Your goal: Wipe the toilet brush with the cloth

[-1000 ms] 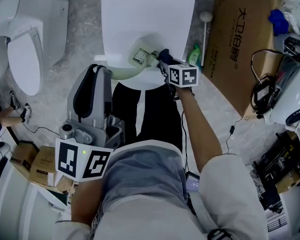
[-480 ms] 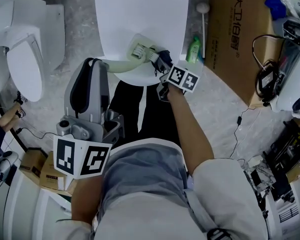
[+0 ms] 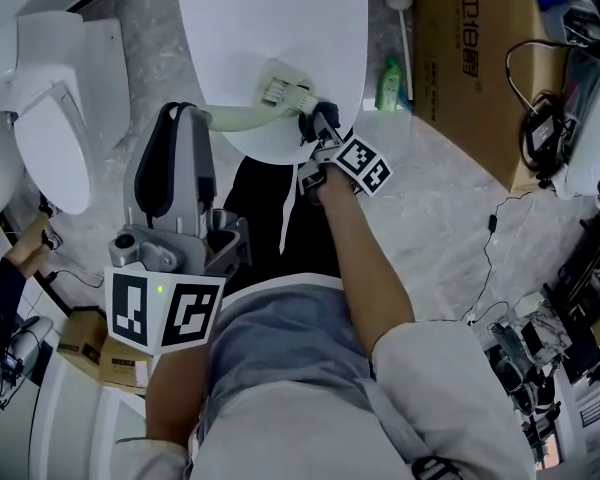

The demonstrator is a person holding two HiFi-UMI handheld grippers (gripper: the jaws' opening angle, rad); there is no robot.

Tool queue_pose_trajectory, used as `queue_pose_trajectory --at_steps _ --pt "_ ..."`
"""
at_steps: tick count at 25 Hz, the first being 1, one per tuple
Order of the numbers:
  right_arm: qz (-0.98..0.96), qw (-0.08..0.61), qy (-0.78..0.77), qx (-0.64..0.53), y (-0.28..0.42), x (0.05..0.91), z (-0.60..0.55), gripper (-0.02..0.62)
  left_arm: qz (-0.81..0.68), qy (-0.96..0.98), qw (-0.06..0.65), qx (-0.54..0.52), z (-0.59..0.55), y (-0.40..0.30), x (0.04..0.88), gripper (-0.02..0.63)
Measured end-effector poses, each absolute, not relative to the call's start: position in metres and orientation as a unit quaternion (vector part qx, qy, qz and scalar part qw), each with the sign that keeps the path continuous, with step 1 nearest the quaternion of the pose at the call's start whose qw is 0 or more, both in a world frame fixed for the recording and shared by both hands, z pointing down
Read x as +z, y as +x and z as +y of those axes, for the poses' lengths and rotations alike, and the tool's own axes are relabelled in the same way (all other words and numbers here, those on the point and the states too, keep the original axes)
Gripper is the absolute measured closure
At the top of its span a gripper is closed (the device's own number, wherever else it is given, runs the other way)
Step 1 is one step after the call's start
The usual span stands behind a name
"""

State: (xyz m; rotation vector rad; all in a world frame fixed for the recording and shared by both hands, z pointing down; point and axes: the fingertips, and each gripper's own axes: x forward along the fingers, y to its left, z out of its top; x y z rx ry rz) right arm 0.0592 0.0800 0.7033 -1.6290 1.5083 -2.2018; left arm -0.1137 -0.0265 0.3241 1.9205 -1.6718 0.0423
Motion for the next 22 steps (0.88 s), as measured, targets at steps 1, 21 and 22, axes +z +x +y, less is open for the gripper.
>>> queue_pose_trajectory --at_steps 1,21,22 --pt "0.474 0.019 -0.526 -0.706 0.057 0.703 0.083 0.479 -0.627 0.722 0.293 0.015 -0.027 -0.114 0.324 0.606" --pt "0.449 0.065 -0.534 -0.714 0.008 0.694 0.111 0.495 -0.623 0.729 0.282 0.024 -0.025 -0.107 0.323 0.606" --pt "0.444 0.065 -0.534 -0.716 0.004 0.695 0.111 0.495 -0.622 0.729 0.283 0.024 -0.025 -0.107 0.323 0.606"
